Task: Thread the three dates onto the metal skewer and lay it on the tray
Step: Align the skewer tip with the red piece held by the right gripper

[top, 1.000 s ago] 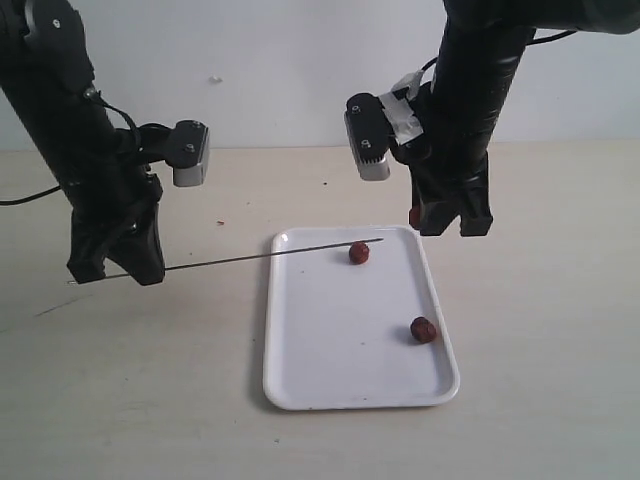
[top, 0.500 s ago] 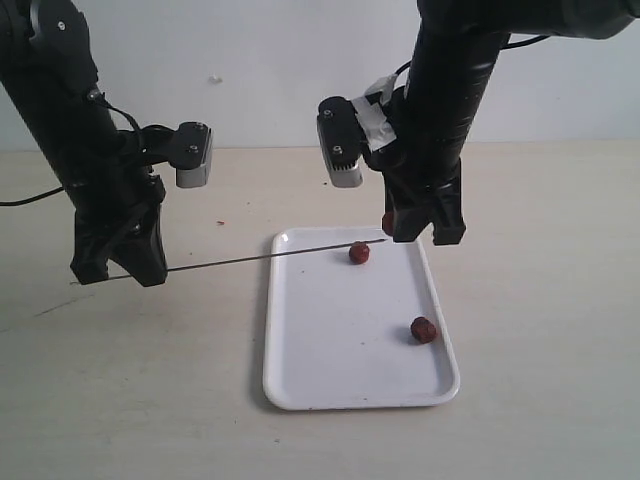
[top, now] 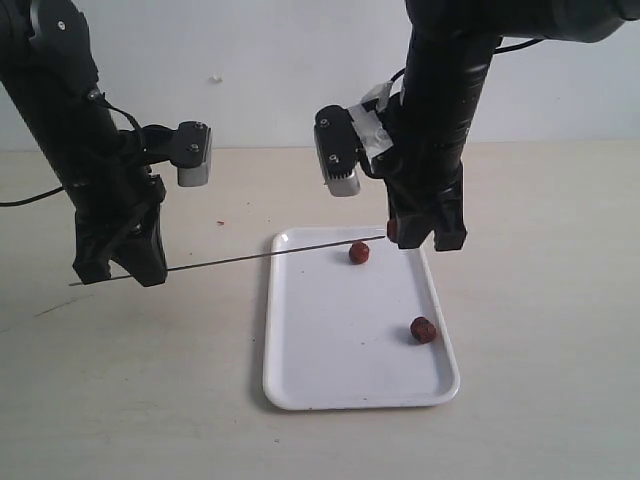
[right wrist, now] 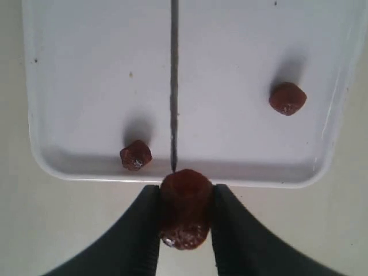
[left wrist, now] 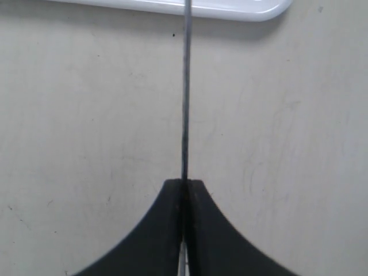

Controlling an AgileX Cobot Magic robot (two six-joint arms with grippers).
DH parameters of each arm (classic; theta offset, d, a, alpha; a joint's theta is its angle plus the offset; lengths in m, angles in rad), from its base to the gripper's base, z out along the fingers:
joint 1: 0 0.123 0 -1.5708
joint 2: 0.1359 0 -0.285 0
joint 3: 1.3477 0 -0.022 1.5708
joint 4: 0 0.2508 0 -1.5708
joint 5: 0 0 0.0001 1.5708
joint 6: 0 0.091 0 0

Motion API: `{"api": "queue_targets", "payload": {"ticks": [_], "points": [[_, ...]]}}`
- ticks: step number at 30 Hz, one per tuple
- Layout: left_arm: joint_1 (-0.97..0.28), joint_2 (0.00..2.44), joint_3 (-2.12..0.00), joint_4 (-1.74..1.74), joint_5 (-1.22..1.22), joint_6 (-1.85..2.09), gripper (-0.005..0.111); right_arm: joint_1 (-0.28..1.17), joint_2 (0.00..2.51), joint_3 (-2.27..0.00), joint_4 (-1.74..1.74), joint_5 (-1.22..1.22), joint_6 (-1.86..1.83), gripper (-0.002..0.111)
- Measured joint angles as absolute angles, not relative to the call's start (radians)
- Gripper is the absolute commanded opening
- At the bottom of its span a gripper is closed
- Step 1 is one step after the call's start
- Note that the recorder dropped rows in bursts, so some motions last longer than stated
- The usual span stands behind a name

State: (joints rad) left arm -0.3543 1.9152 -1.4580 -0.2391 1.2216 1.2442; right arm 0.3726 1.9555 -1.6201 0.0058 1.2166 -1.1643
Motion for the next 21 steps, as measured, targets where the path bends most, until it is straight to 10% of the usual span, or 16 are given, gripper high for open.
{"api": "queue_targets", "payload": {"ticks": [21], "points": [[-0.354,1.915,-1.458,-0.239,1.222,1.242,0.000,0.382,1.985,-1.620,-0.008,1.217,-1.127,0.029]]}}
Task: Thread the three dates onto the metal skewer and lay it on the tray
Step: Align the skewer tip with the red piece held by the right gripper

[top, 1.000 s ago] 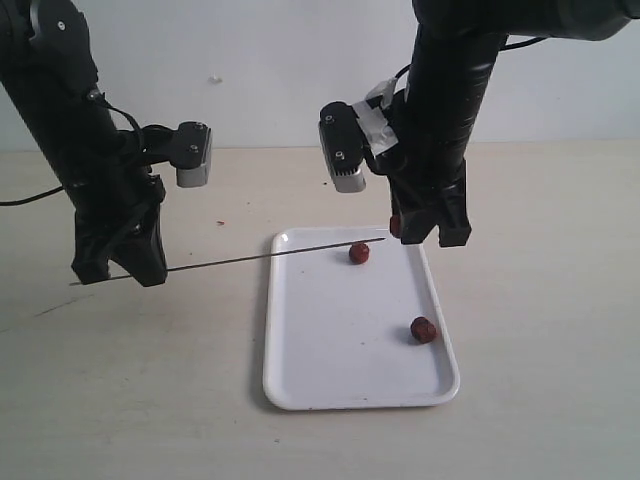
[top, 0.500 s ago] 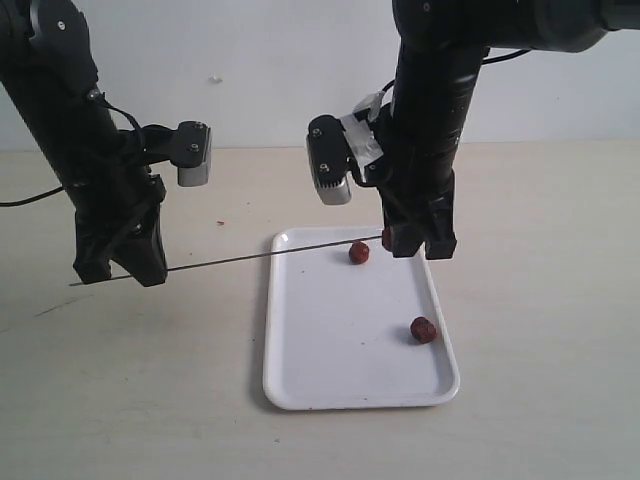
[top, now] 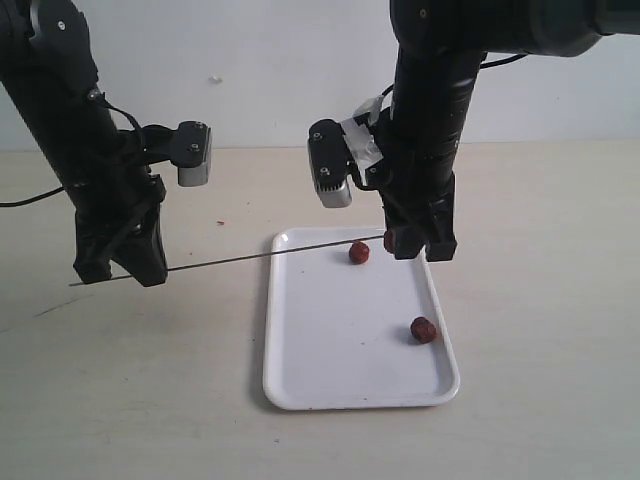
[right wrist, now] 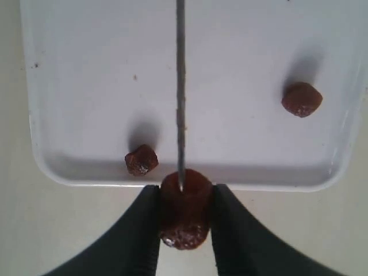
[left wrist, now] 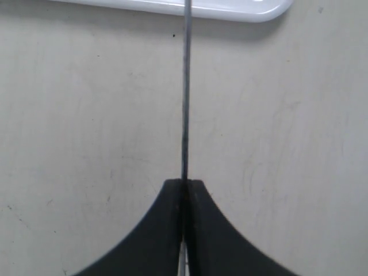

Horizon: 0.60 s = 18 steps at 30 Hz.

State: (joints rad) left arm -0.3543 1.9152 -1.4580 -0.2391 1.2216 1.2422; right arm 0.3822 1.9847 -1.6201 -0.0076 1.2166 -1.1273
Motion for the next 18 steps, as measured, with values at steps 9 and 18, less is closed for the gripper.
{"api": "queue_targets", "payload": {"ticks": [9,18], "points": [[-0.354,1.915,-1.458,-0.239,1.222,1.242,0.000,0.382,1.985,-1.620,-0.040,1.217,-1.121,0.029],[-0.354,1.915,-1.458,-0.241,1.222,1.242,0.000,0.382,1.958,-1.620,-0.038,1.205,-1.119,0.029]]}}
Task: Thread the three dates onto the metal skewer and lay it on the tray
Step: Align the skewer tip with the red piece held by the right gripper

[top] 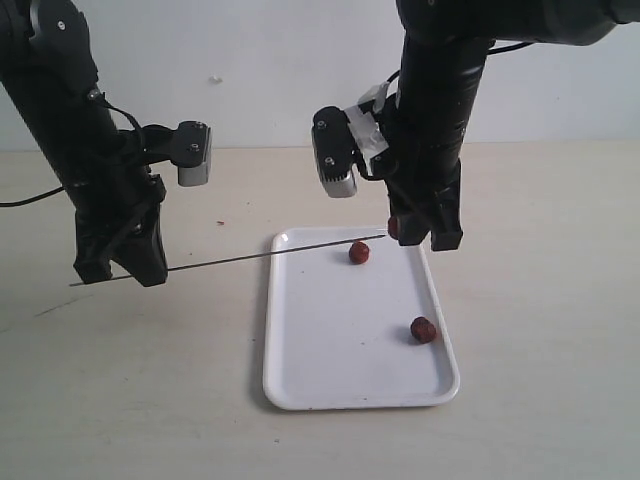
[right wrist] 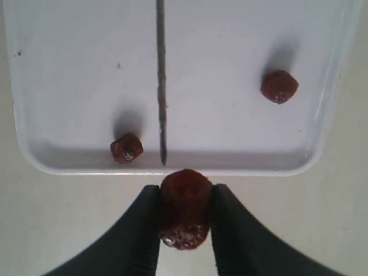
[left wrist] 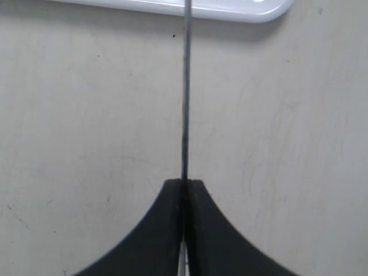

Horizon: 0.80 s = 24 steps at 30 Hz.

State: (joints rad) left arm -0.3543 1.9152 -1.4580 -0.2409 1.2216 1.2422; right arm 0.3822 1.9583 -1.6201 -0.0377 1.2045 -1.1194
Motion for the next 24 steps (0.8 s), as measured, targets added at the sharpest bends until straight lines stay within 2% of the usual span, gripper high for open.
{"api": "queue_targets", "payload": {"ticks": [24], "points": [[-0.354,1.915,-1.458,-0.241,1.222,1.236,0.000,0.382,1.953,-1.620,0.000,1.214,-1.119,0.029]]}}
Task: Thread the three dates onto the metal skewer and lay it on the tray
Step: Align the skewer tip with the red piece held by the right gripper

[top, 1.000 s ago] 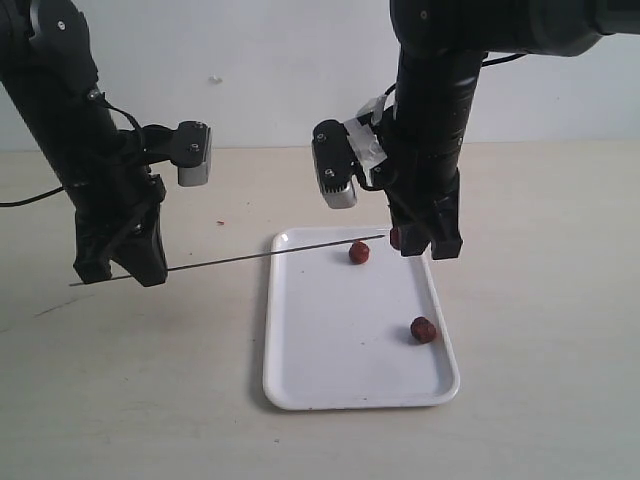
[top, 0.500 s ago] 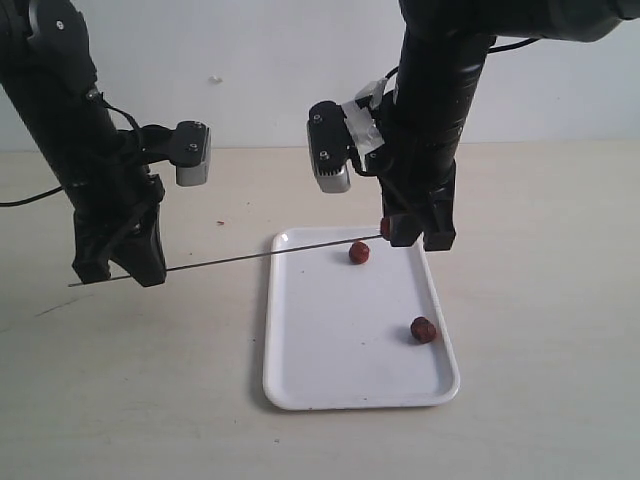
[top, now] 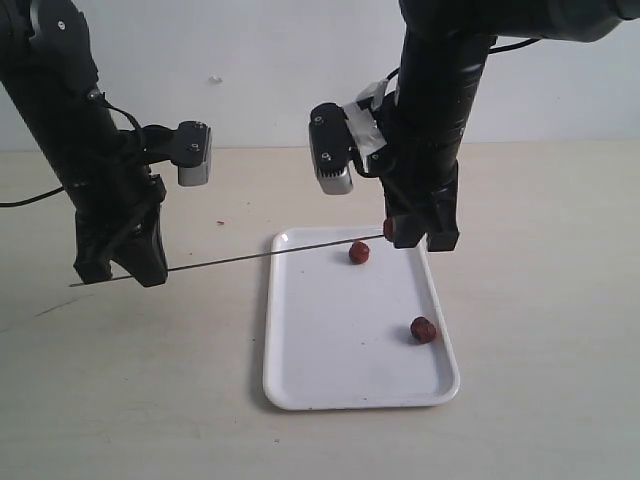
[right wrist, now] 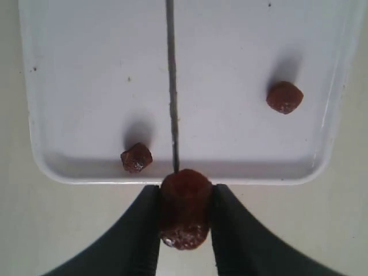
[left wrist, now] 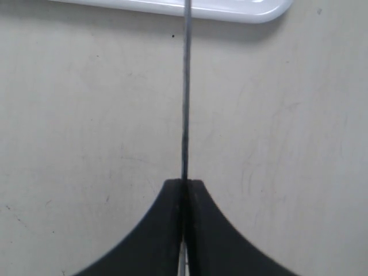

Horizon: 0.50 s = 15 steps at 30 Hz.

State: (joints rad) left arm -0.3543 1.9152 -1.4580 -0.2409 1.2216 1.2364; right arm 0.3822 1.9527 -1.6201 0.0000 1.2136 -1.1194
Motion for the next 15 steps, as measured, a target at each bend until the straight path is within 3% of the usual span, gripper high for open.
{"api": "queue_targets", "payload": {"ticks": [15], "points": [[-0.354,1.915,-1.458,-0.243,1.218,1.236,0.000,0.382,1.953,-1.620,0.013,1.216,-1.119,0.029]]}}
